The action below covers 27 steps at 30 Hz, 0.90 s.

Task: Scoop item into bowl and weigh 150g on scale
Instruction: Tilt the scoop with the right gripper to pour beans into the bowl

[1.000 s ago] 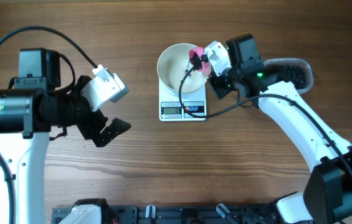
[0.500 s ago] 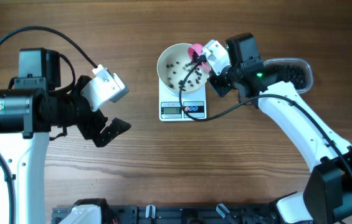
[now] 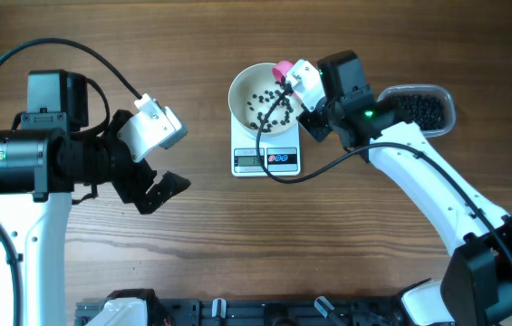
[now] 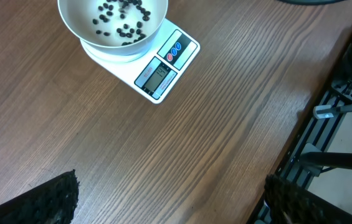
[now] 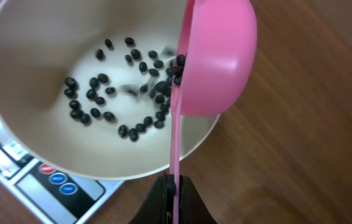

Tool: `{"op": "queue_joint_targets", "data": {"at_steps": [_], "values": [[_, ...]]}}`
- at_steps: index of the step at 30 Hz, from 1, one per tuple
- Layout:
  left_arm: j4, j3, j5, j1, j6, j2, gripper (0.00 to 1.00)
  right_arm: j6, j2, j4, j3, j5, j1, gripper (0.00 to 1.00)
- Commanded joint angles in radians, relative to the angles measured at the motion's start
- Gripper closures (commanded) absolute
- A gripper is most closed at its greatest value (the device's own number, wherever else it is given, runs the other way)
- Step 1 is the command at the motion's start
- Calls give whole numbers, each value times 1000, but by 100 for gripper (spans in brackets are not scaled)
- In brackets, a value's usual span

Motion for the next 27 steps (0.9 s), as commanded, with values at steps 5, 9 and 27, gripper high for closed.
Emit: {"op": "queue_joint_targets", "data": {"at_steps": [5, 9, 27], "values": [[-1, 14, 7, 5, 10, -12, 0, -69, -27, 19, 8, 87, 49, 96], [-1, 14, 7, 5, 10, -12, 0, -70, -27, 18, 8, 92, 55, 96], [-1, 14, 7, 5, 10, -12, 0, -40, -44, 29, 9, 114, 77, 96]]}}
